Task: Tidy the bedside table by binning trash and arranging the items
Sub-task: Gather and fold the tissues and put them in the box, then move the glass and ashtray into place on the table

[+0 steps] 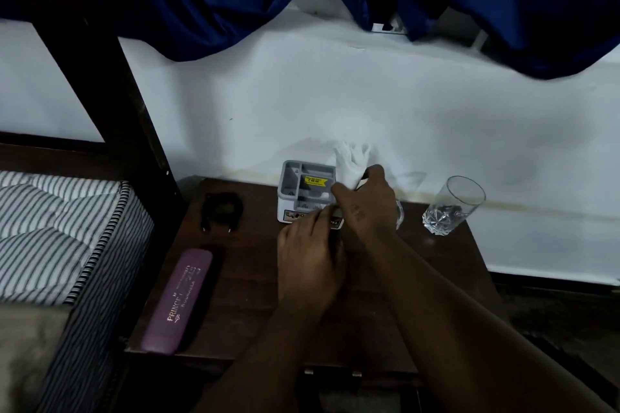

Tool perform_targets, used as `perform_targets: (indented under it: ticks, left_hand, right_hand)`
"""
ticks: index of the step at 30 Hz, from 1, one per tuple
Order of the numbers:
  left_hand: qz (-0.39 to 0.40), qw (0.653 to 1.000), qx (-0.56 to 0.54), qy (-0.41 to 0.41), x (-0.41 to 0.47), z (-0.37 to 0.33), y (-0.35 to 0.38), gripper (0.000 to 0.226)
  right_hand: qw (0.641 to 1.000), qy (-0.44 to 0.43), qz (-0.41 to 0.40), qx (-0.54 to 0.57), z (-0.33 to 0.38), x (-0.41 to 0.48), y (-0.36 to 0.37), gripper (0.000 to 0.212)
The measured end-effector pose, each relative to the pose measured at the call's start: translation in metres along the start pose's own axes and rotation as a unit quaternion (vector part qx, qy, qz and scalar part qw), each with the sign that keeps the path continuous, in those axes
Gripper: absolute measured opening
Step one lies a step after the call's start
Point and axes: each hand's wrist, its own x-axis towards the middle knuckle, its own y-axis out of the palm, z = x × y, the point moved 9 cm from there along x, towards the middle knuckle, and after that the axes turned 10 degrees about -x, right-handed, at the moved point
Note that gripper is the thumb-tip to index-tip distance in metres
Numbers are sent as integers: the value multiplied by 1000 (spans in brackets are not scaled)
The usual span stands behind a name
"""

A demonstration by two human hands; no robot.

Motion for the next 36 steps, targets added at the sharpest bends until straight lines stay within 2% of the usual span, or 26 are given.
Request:
perform_targets:
  ticks: [6,10,16,22,30,36]
  left_hand:
    - [-6,1000,-6,15,0,-9,-9,57]
    - [-13,999,-37,33,-5,-18,-19,56]
    - [-33,988,-145,47,-41,-48,-29,45]
    - [50,975,-210,47,-44,-88,-1,48]
    - [103,958,-265,-26,-3,-119,66,53]
    - [150,948,-268,-85,23,-123,130,51]
  right_hand:
    - [999,-12,33,-18,-5,-9,-16,74]
    - [998,-49,32,-18,-6,-24,-47,79]
    - [998,-55,30,19,-27,-39,-98,71]
    - [997,-38,9,62,-61,-46,-134,68]
    - [996,17,-22,89,-130,-25,-161,63]
    - [993,69,-19,98,-187,3,-154,50]
